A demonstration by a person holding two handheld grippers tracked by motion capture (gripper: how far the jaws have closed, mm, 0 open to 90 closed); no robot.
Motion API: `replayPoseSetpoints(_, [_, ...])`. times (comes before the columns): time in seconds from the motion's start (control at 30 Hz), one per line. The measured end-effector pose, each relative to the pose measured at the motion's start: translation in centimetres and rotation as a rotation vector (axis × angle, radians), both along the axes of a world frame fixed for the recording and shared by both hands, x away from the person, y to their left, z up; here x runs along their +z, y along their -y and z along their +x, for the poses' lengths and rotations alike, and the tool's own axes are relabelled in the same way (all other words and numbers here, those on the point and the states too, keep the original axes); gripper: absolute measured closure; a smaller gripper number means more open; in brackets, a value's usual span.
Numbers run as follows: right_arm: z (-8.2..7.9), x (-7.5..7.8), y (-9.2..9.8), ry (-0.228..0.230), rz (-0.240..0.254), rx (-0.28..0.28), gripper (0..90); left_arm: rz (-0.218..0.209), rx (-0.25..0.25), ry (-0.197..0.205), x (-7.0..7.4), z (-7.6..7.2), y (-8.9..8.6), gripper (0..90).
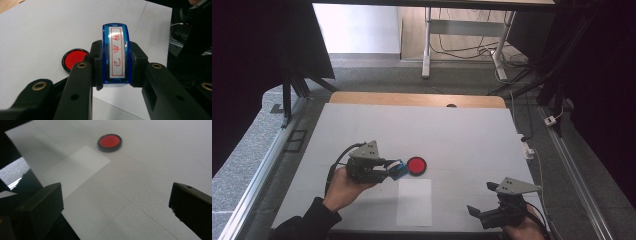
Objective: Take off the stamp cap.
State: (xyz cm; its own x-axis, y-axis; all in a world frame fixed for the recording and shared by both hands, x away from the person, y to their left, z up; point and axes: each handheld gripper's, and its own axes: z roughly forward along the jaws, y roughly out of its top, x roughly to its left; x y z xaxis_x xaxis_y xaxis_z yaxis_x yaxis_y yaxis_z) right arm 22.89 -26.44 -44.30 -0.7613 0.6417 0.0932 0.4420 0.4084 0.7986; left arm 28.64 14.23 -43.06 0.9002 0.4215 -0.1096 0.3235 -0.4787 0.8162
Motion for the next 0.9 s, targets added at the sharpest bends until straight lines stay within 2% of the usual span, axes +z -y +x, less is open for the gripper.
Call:
replayPoseSetpoints(0.37, [1.2,0.6,-3.0,0.010,0.051,0.110,0.0,-0.003,-0.043,0.004,0.2,0.3,0.6,69.5])
replayPoseSetpoints(0.53, [1.8,0.6,-3.6,0.009,0.055,0.114,0.0,-0.004,-0.056,0.008,0.3,0.4,1.0,69.5])
replayPoseSetpoints(0.7, [2.6,0.5,-4.6,-0.019,0.067,0.122,0.0,-0.006,-0.071,0.011,0.5,0.6,1.4,69.5])
replayPoseSetpoints(0.9, [3.1,0.5,-6.1,-0.031,0.063,0.161,0.0,-0.004,-0.084,0.009,0.4,0.7,1.6,69.5])
